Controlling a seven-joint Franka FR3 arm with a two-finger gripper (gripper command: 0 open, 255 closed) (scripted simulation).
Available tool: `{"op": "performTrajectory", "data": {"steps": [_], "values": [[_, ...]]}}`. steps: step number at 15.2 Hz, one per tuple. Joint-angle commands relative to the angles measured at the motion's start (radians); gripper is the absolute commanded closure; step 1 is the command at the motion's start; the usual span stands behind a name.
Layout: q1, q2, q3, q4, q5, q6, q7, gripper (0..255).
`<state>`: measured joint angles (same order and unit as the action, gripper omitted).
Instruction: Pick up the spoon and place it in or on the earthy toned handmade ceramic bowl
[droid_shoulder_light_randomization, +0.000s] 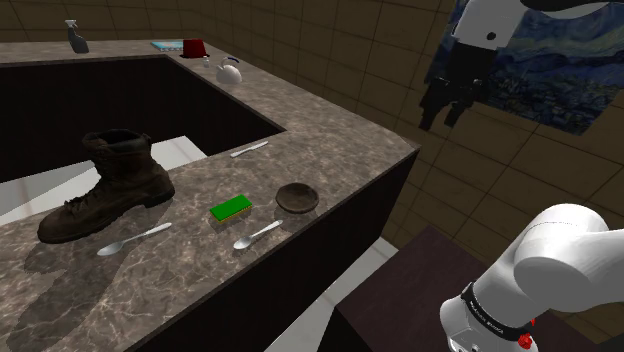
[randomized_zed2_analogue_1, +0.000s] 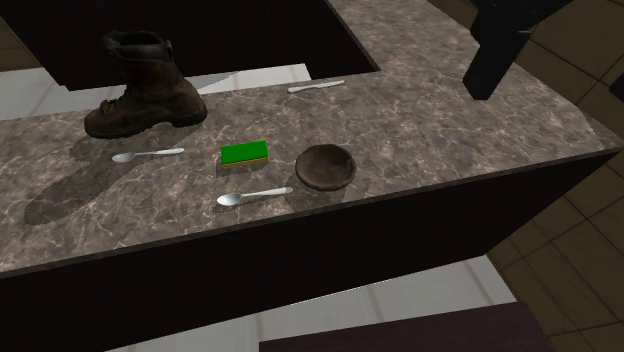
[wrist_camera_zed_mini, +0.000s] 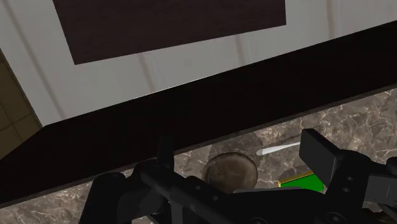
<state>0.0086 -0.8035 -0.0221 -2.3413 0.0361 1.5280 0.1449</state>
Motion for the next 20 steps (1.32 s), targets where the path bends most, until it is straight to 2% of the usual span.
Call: {"op": "performTrajectory", "data": {"steps": [1, 6, 11, 20], "values": [[0.000, 0.000, 0.000, 0.000, 0.000, 0.000, 0.000, 0], [-0.013, 0.015, 0.085, -0.126, 0.081, 0.151, 0.174, 0], [-0.019, 0.080, 0.177, -0.213, 0.163, 0.320, 0.342, 0], [-0.037, 0.330, 0.348, -0.261, 0.276, 0.663, 0.633, 0]]}}
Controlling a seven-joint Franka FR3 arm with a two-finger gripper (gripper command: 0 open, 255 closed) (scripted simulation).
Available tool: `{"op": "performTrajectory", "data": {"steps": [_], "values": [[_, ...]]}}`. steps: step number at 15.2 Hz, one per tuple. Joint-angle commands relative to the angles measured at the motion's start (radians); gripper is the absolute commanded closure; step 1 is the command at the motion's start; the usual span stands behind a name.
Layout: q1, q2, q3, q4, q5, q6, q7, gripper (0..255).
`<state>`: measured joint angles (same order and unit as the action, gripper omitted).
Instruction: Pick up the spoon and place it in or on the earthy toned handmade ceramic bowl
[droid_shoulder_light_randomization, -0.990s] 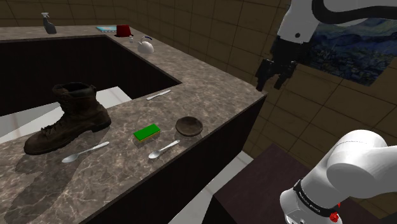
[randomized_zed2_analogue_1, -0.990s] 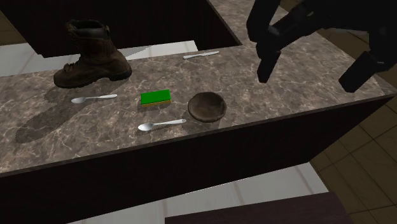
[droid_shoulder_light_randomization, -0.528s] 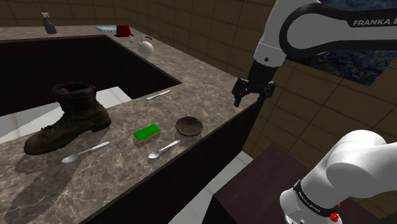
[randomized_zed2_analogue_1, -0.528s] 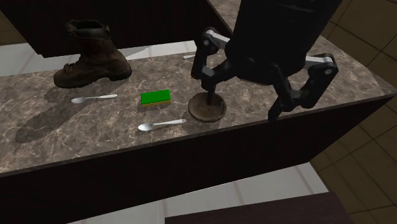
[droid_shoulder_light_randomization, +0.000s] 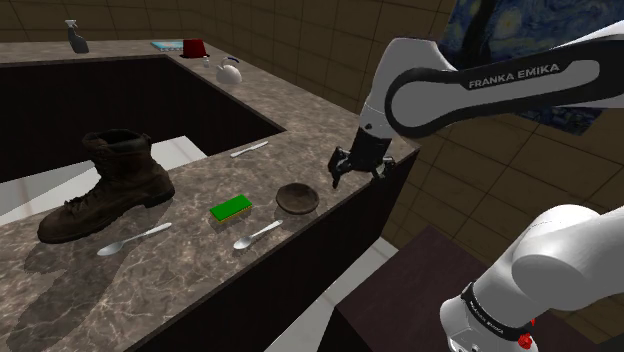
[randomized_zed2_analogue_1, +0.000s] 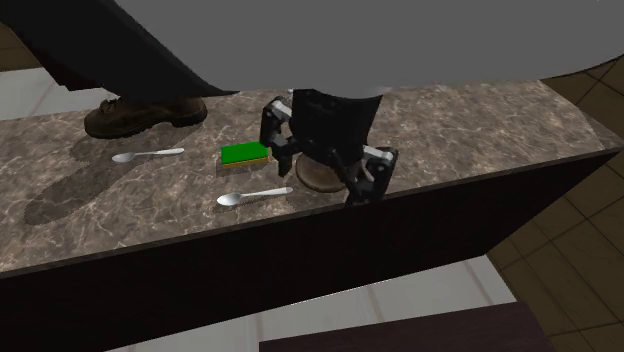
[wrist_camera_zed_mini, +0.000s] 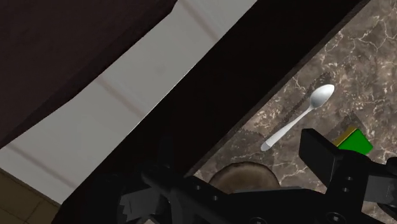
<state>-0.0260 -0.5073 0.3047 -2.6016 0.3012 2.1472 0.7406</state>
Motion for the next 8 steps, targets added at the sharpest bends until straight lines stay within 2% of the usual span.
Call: {"op": "performTrajectory", "data": {"steps": [1, 5, 8], "values": [[-0.007, 0.071, 0.039, 0.002, 0.017, 0.082, 0.071, 0], [-0.032, 0.235, 0.109, 0.034, 0.016, 0.236, 0.212, 0], [-0.054, 0.369, 0.153, 0.073, -0.021, 0.344, 0.335, 0]]}}
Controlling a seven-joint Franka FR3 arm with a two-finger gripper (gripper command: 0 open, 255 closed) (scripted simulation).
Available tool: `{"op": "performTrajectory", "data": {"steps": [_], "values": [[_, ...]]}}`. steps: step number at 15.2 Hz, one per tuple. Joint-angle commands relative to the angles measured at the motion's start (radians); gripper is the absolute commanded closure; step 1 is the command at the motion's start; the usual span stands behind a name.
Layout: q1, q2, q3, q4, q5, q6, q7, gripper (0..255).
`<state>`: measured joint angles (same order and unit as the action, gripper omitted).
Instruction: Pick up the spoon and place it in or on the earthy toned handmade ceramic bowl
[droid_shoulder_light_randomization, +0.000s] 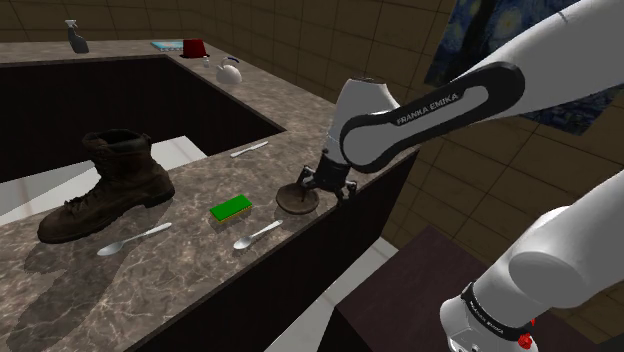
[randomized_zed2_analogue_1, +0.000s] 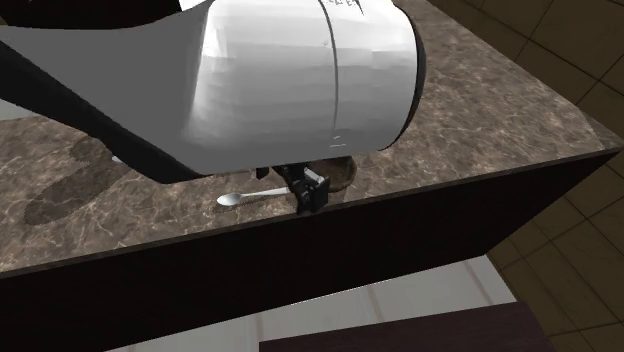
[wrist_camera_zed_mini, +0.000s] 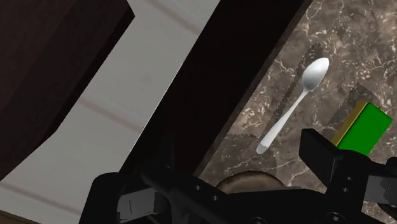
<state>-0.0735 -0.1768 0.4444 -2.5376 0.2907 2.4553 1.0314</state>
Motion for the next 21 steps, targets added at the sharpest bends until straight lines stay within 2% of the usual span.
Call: {"op": "performTrajectory", "data": {"steps": [1, 5, 8, 11, 17, 19, 21], "values": [[-0.013, 0.085, 0.024, 0.025, -0.031, 0.070, 0.089, 0], [-0.017, 0.275, 0.033, 0.103, -0.157, 0.189, 0.295, 0], [0.022, 0.411, -0.010, 0.178, -0.261, 0.256, 0.449, 0], [0.083, 0.537, -0.077, 0.264, -0.331, 0.304, 0.578, 0], [0.194, 0.769, -0.197, 0.468, -0.370, 0.361, 0.755, 0], [0.221, 0.845, -0.228, 0.545, -0.365, 0.370, 0.800, 0], [0.227, 0.862, -0.233, 0.557, -0.366, 0.376, 0.803, 0]]}}
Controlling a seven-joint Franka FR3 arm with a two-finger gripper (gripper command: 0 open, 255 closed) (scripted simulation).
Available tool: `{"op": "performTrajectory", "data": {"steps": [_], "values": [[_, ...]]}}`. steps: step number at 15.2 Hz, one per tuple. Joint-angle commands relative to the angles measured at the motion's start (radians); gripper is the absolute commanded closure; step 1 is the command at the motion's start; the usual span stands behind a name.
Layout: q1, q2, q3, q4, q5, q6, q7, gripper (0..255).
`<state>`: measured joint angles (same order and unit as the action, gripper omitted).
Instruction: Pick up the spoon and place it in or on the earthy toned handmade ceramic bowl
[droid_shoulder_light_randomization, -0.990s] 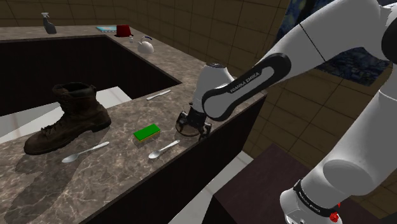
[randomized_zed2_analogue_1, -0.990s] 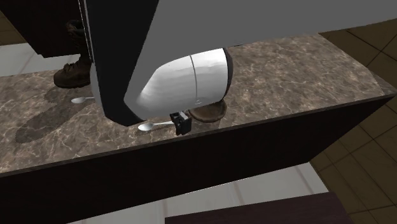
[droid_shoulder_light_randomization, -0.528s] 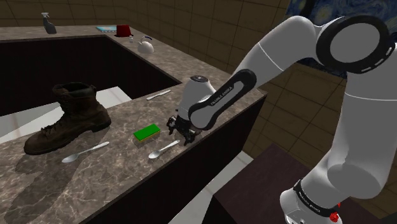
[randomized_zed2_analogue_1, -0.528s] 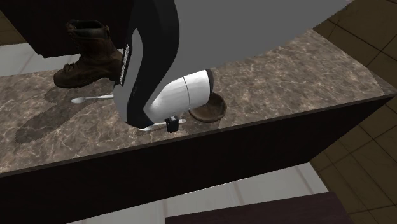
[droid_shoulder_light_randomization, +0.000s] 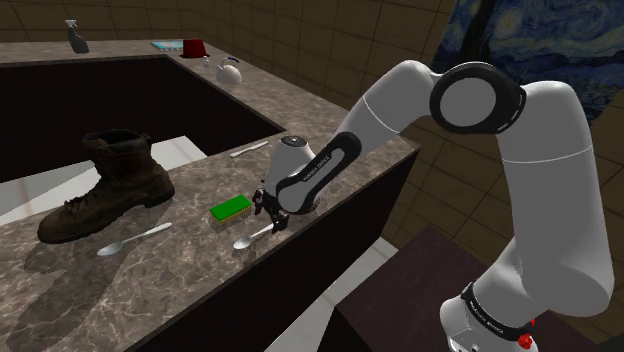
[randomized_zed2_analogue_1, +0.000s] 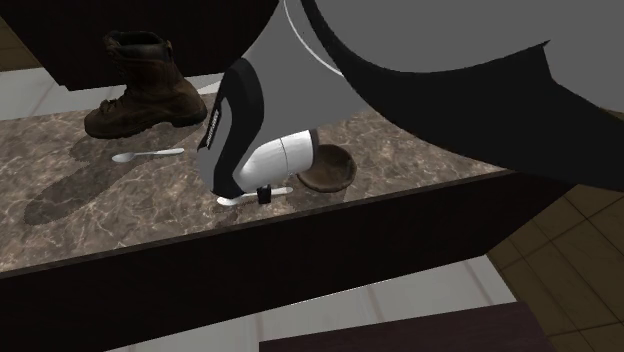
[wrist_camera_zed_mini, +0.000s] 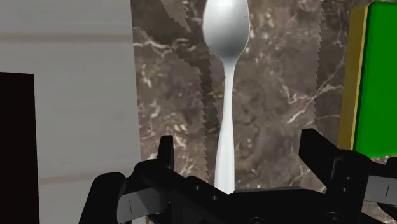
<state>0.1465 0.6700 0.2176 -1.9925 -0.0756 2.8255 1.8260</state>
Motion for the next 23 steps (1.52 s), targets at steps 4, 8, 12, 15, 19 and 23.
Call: {"op": "performTrajectory", "data": {"steps": [4, 8, 12, 15, 19, 23], "values": [[0.022, 0.071, -0.018, 0.045, -0.007, 0.029, 0.014, 0], [0.031, 0.108, -0.026, 0.069, -0.011, 0.042, 0.016, 0], [0.031, 0.108, -0.026, 0.069, -0.011, 0.042, 0.016, 0], [0.031, 0.108, -0.026, 0.069, -0.010, 0.042, 0.016, 255], [0.030, 0.109, -0.026, 0.071, -0.010, 0.041, 0.016, 255], [0.030, 0.108, -0.025, 0.072, -0.010, 0.039, 0.016, 255]]}}
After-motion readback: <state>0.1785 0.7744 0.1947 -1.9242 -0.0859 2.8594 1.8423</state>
